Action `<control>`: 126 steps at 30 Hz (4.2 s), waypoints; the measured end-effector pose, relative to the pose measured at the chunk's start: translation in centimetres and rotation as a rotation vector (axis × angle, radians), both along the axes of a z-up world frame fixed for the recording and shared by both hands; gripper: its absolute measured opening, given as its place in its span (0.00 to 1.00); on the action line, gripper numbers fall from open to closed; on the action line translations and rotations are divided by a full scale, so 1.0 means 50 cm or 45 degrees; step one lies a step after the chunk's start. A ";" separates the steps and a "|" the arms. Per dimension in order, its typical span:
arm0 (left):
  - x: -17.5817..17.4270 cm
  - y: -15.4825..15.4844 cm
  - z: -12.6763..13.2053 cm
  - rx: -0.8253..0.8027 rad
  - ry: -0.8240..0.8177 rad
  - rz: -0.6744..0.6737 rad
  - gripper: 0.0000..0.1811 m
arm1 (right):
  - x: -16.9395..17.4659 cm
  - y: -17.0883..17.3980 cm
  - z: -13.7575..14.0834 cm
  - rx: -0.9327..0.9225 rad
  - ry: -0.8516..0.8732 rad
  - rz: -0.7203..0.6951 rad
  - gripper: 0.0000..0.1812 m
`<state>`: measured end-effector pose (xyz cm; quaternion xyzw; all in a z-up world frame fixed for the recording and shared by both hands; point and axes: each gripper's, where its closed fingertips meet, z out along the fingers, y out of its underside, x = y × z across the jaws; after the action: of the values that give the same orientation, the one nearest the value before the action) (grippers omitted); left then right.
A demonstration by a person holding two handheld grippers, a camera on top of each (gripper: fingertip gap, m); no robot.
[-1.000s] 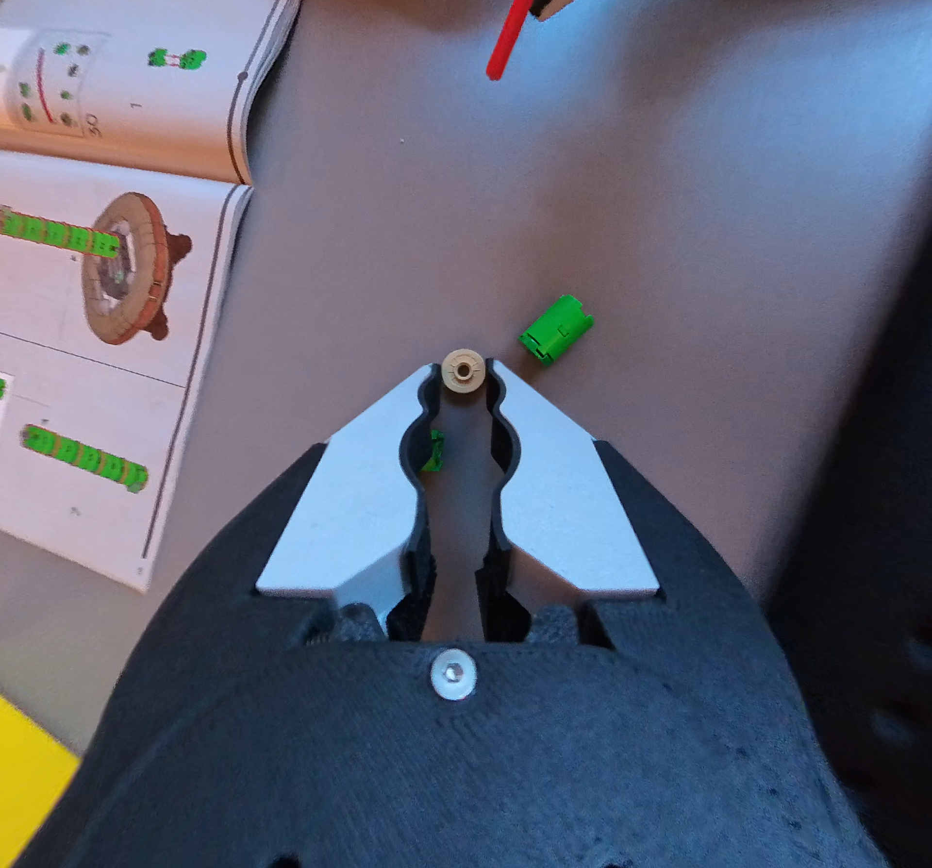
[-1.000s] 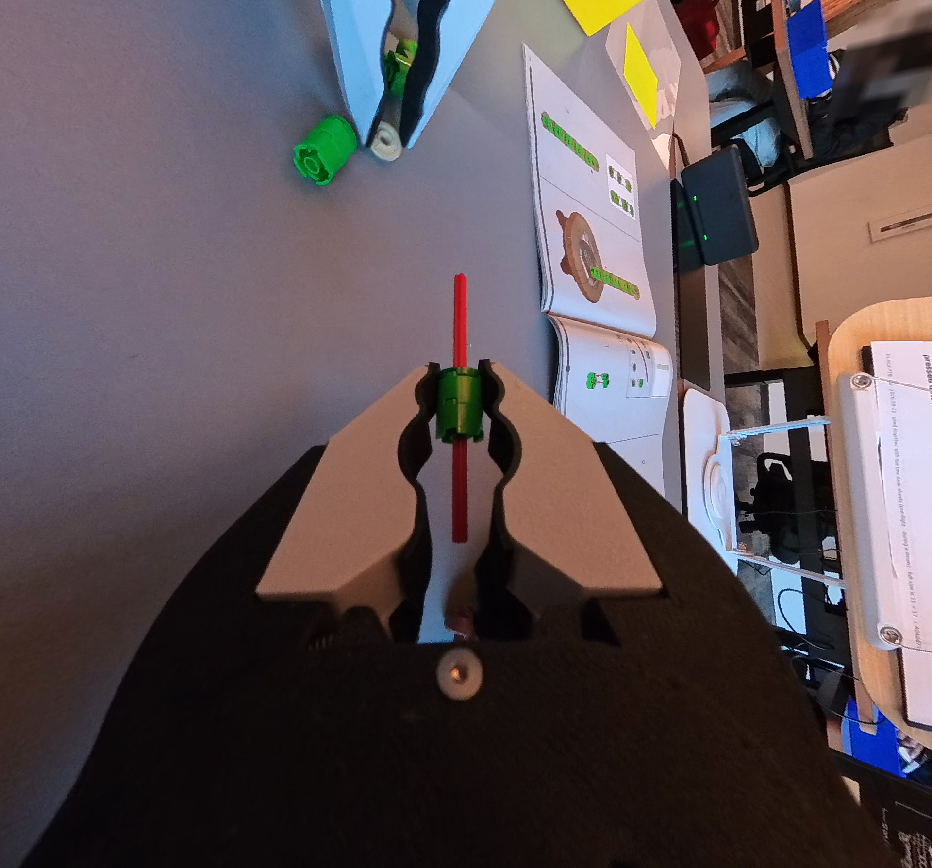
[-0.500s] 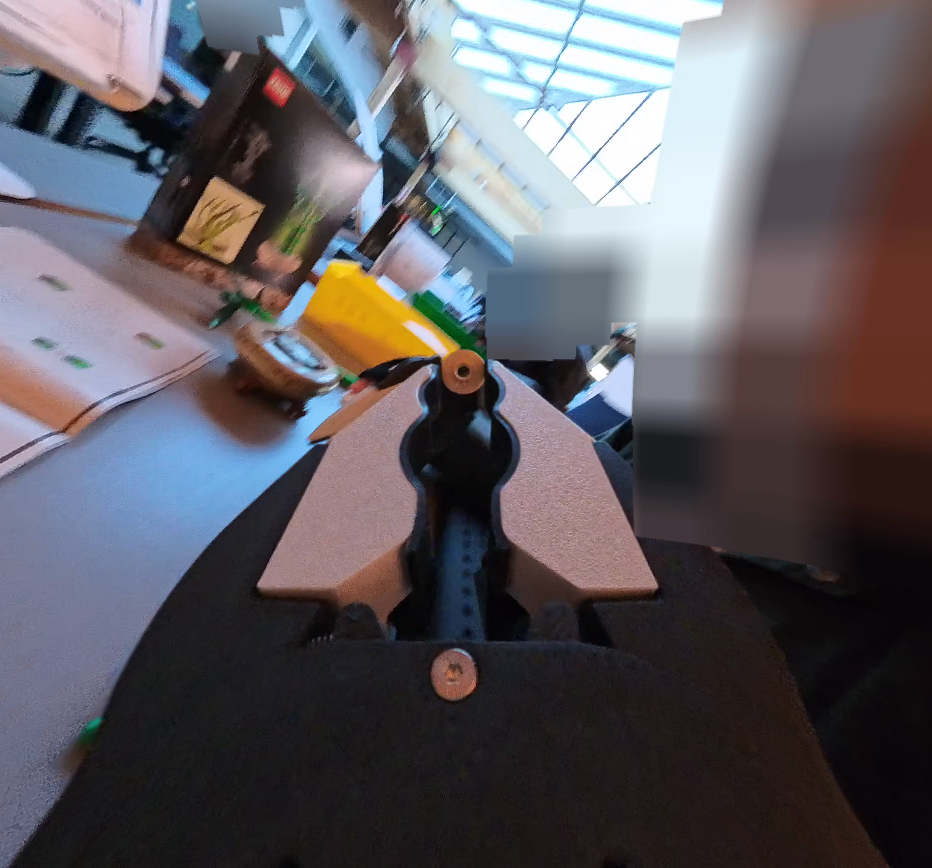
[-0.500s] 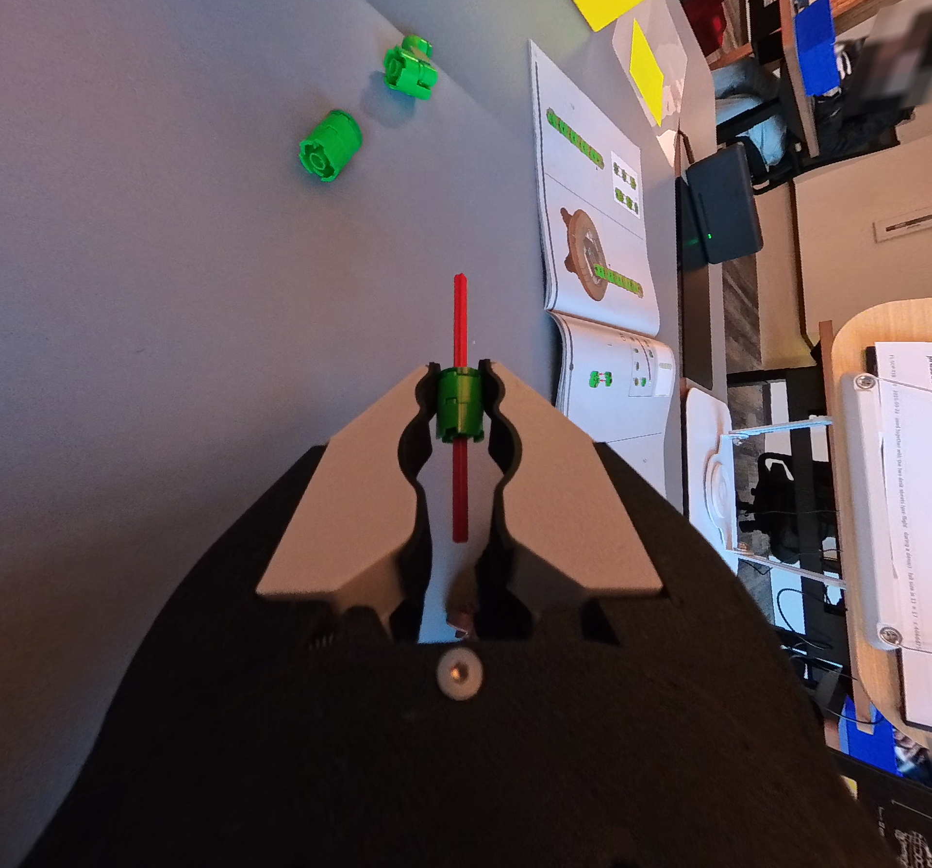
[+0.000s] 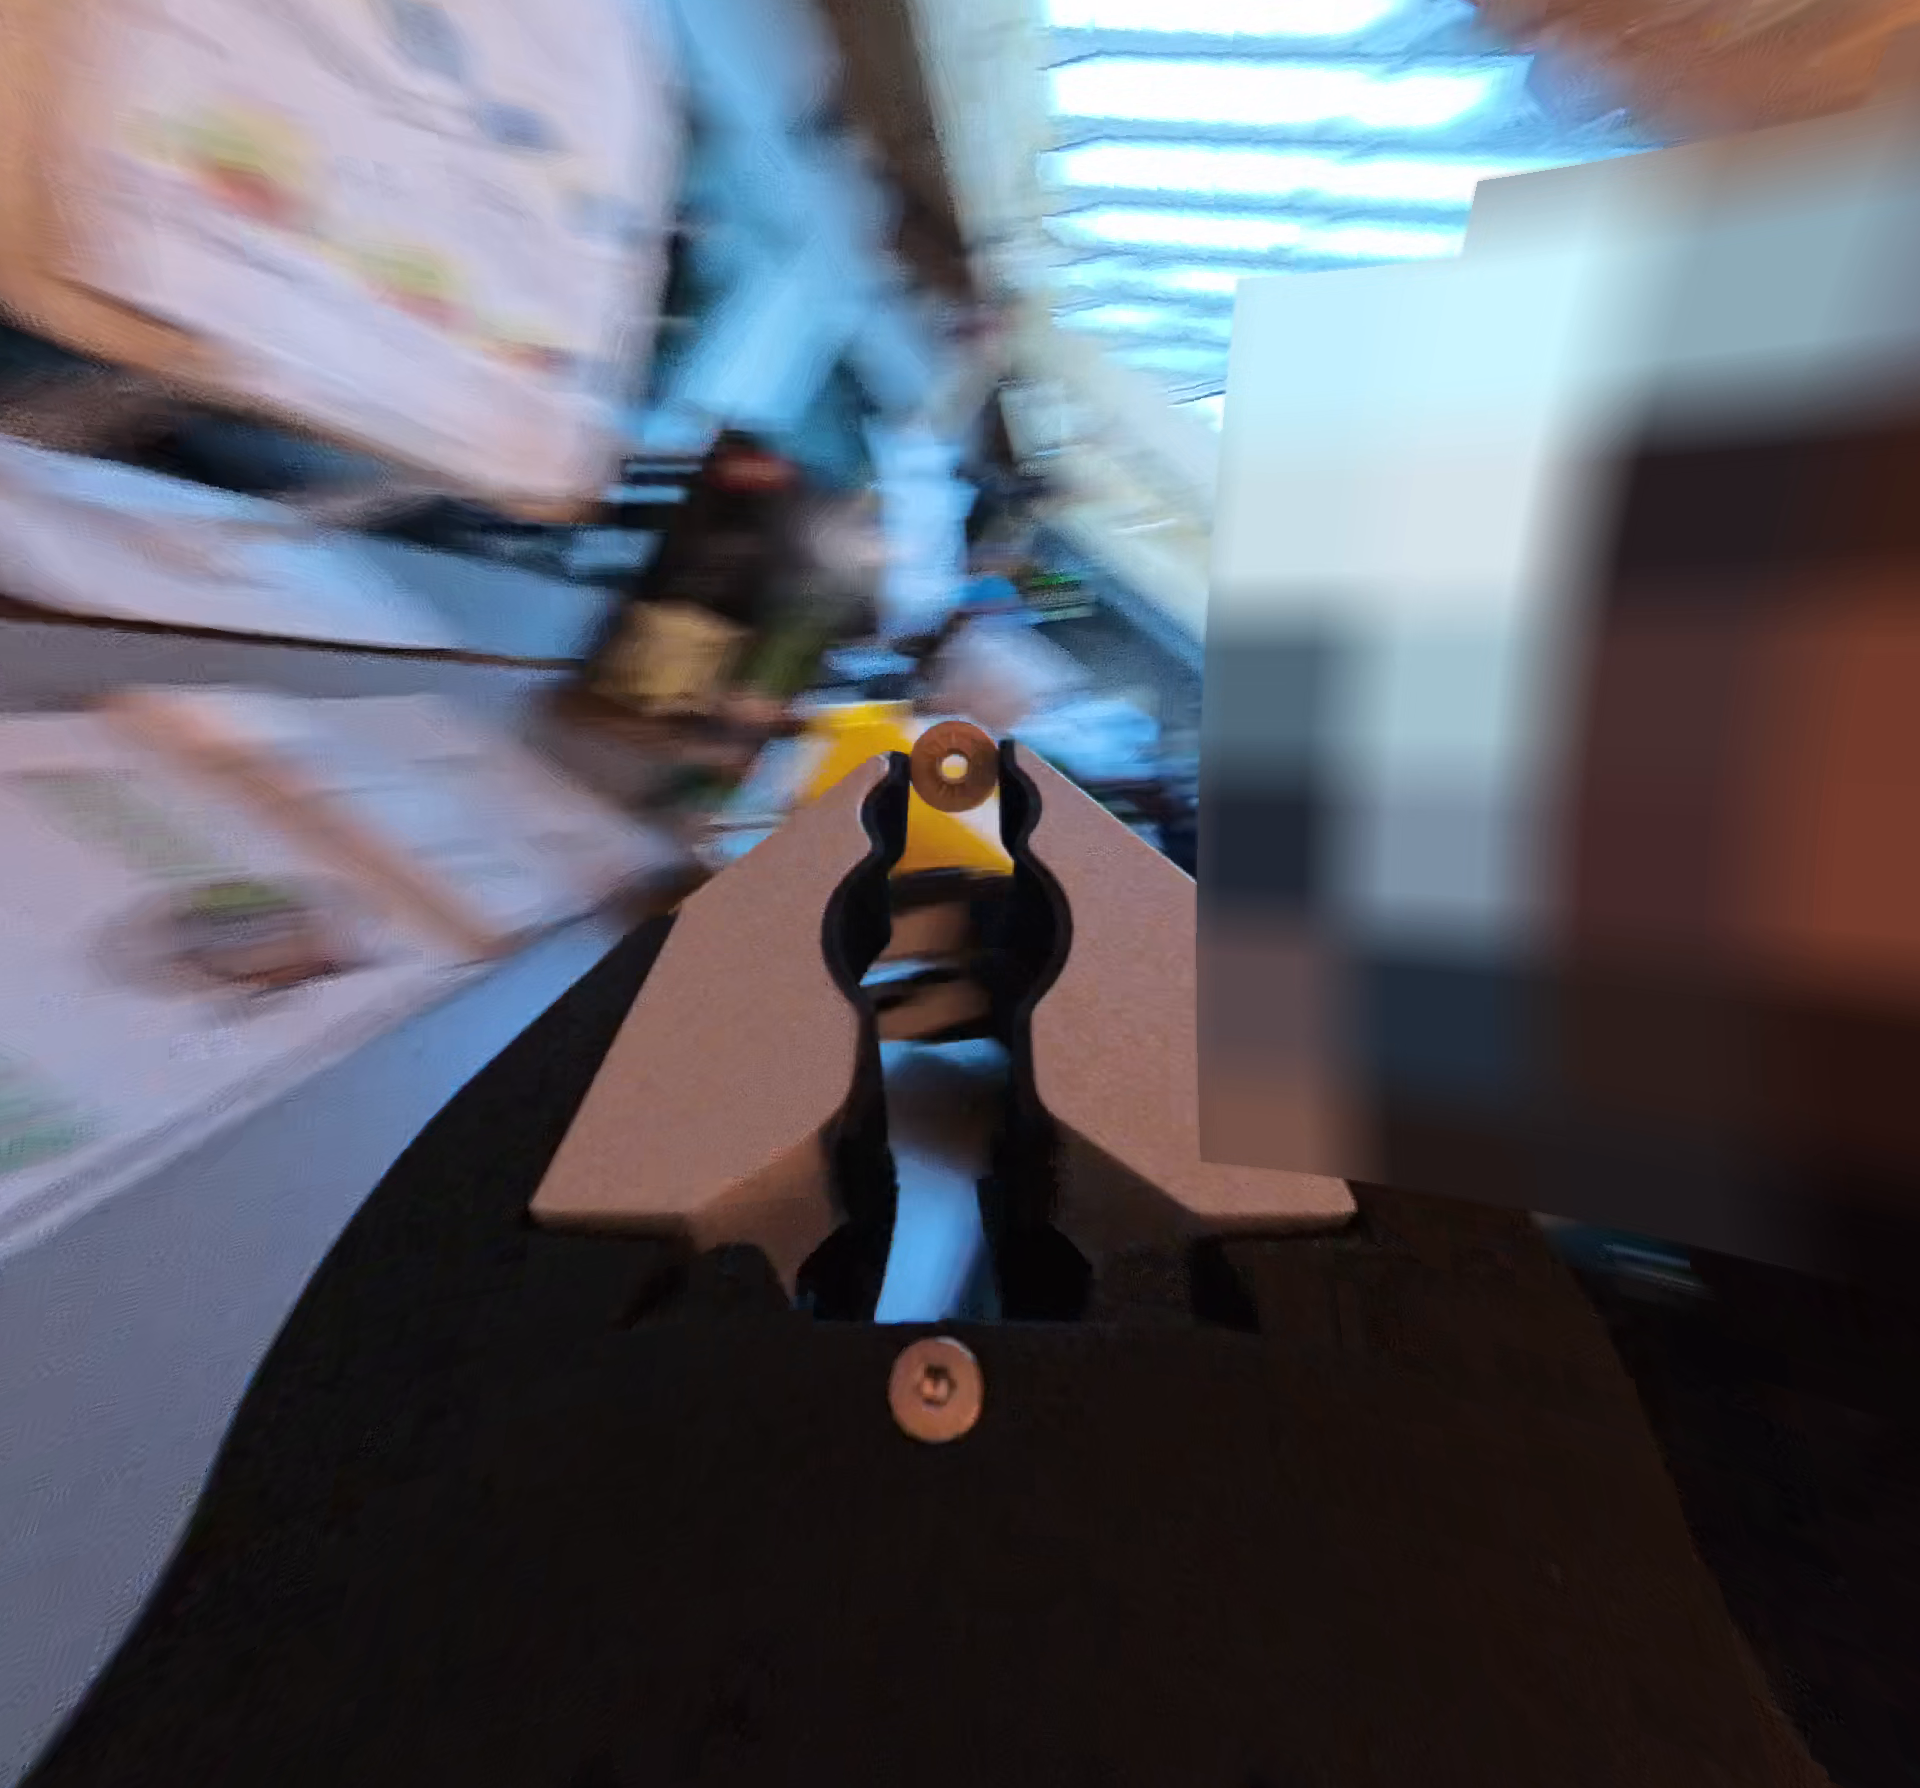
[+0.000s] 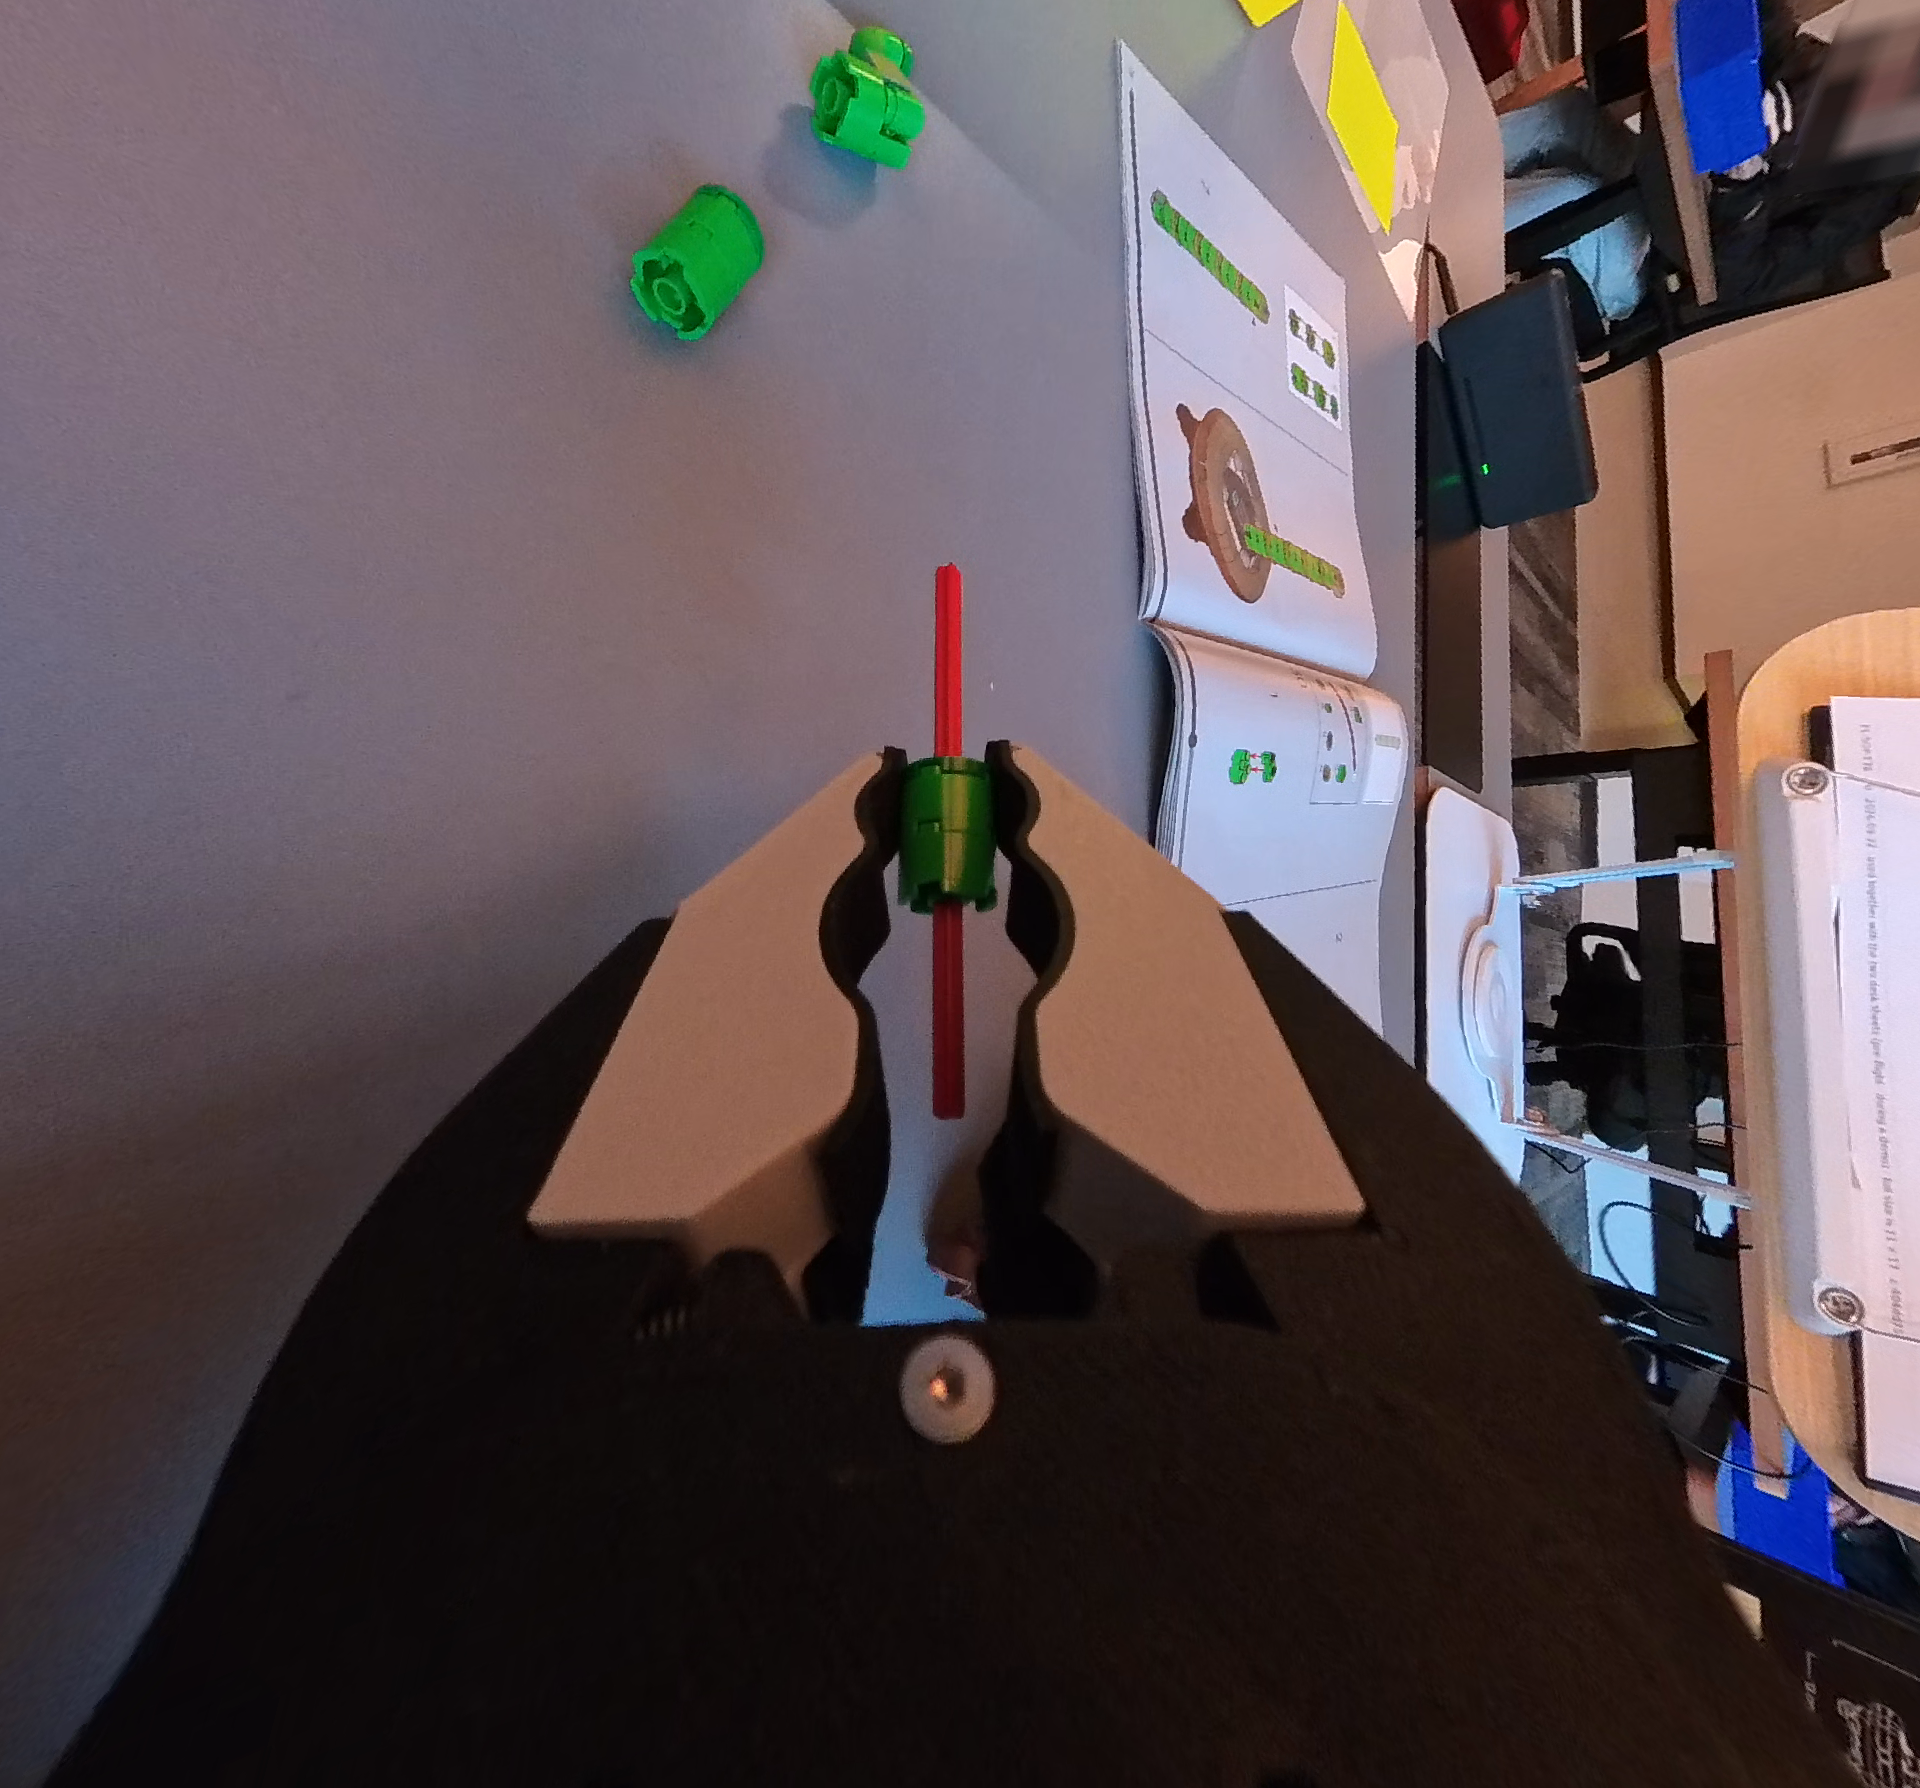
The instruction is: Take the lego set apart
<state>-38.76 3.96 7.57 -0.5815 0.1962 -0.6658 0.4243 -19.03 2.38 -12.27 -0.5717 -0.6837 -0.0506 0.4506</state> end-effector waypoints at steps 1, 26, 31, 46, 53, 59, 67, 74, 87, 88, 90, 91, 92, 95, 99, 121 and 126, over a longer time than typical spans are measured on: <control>-0.045 0.042 -0.028 0.046 0.237 0.261 0.08 | -0.001 -0.001 0.000 -0.004 0.000 0.001 0.09; 0.222 -0.055 -0.257 0.277 1.038 -0.014 0.25 | -0.023 -0.003 0.006 0.012 0.060 0.041 0.09; 0.305 -0.058 -0.332 0.282 1.109 -0.177 0.25 | -0.034 -0.014 0.028 0.024 0.141 0.084 0.09; 0.340 -0.105 -0.338 0.210 0.945 -0.521 0.01 | -0.058 -0.038 0.026 -0.168 0.284 0.150 0.09; 0.306 -0.081 -0.350 0.153 0.942 -0.461 0.01 | -0.026 -0.019 0.018 -0.218 0.273 0.069 0.04; 0.305 -0.080 -0.365 0.180 0.999 -0.453 0.14 | -0.033 -0.026 0.003 -0.219 0.175 0.056 0.01; 0.341 -0.107 -0.367 0.275 1.011 -0.504 0.20 | -0.054 -0.041 0.016 -0.189 0.179 0.086 0.01; 0.343 -0.107 -0.373 0.328 1.047 -0.475 0.08 | -0.061 -0.051 0.000 -0.242 0.160 0.125 0.02; 0.347 -0.116 -0.388 0.312 1.093 -0.495 0.08 | -0.067 -0.046 -0.021 -0.259 0.067 0.034 0.01; 0.344 -0.116 -0.386 0.304 1.095 -0.499 0.08 | -0.069 -0.047 -0.020 -0.264 0.079 0.037 0.01; 0.342 -0.117 -0.377 0.276 1.075 -0.498 0.08 | -0.072 -0.048 -0.010 -0.264 0.111 0.046 0.01; 0.342 -0.119 -0.373 0.257 1.062 -0.505 0.09 | -0.071 -0.051 -0.006 -0.270 0.122 0.058 0.01; 0.343 -0.122 -0.371 0.243 1.053 -0.515 0.09 | -0.071 -0.054 -0.005 -0.283 0.130 0.065 0.01; 0.343 -0.129 -0.377 0.236 1.060 -0.550 0.09 | -0.068 -0.061 -0.007 -0.304 0.125 0.089 0.02; 0.342 -0.138 -0.366 0.177 0.979 -0.600 0.09 | -0.070 -0.071 0.005 -0.338 0.175 0.123 0.02; 0.340 -0.153 -0.349 0.148 0.904 -0.662 0.09 | -0.066 -0.087 0.029 -0.351 0.230 0.173 0.02; 0.339 -0.154 -0.347 0.143 0.895 -0.665 0.09 | -0.067 -0.088 0.030 -0.373 0.245 0.175 0.02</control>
<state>-21.83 -3.74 -9.77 -0.6796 0.5048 -0.5010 0.1801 -22.36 -2.03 -10.78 -0.5853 -0.6751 0.1352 0.4283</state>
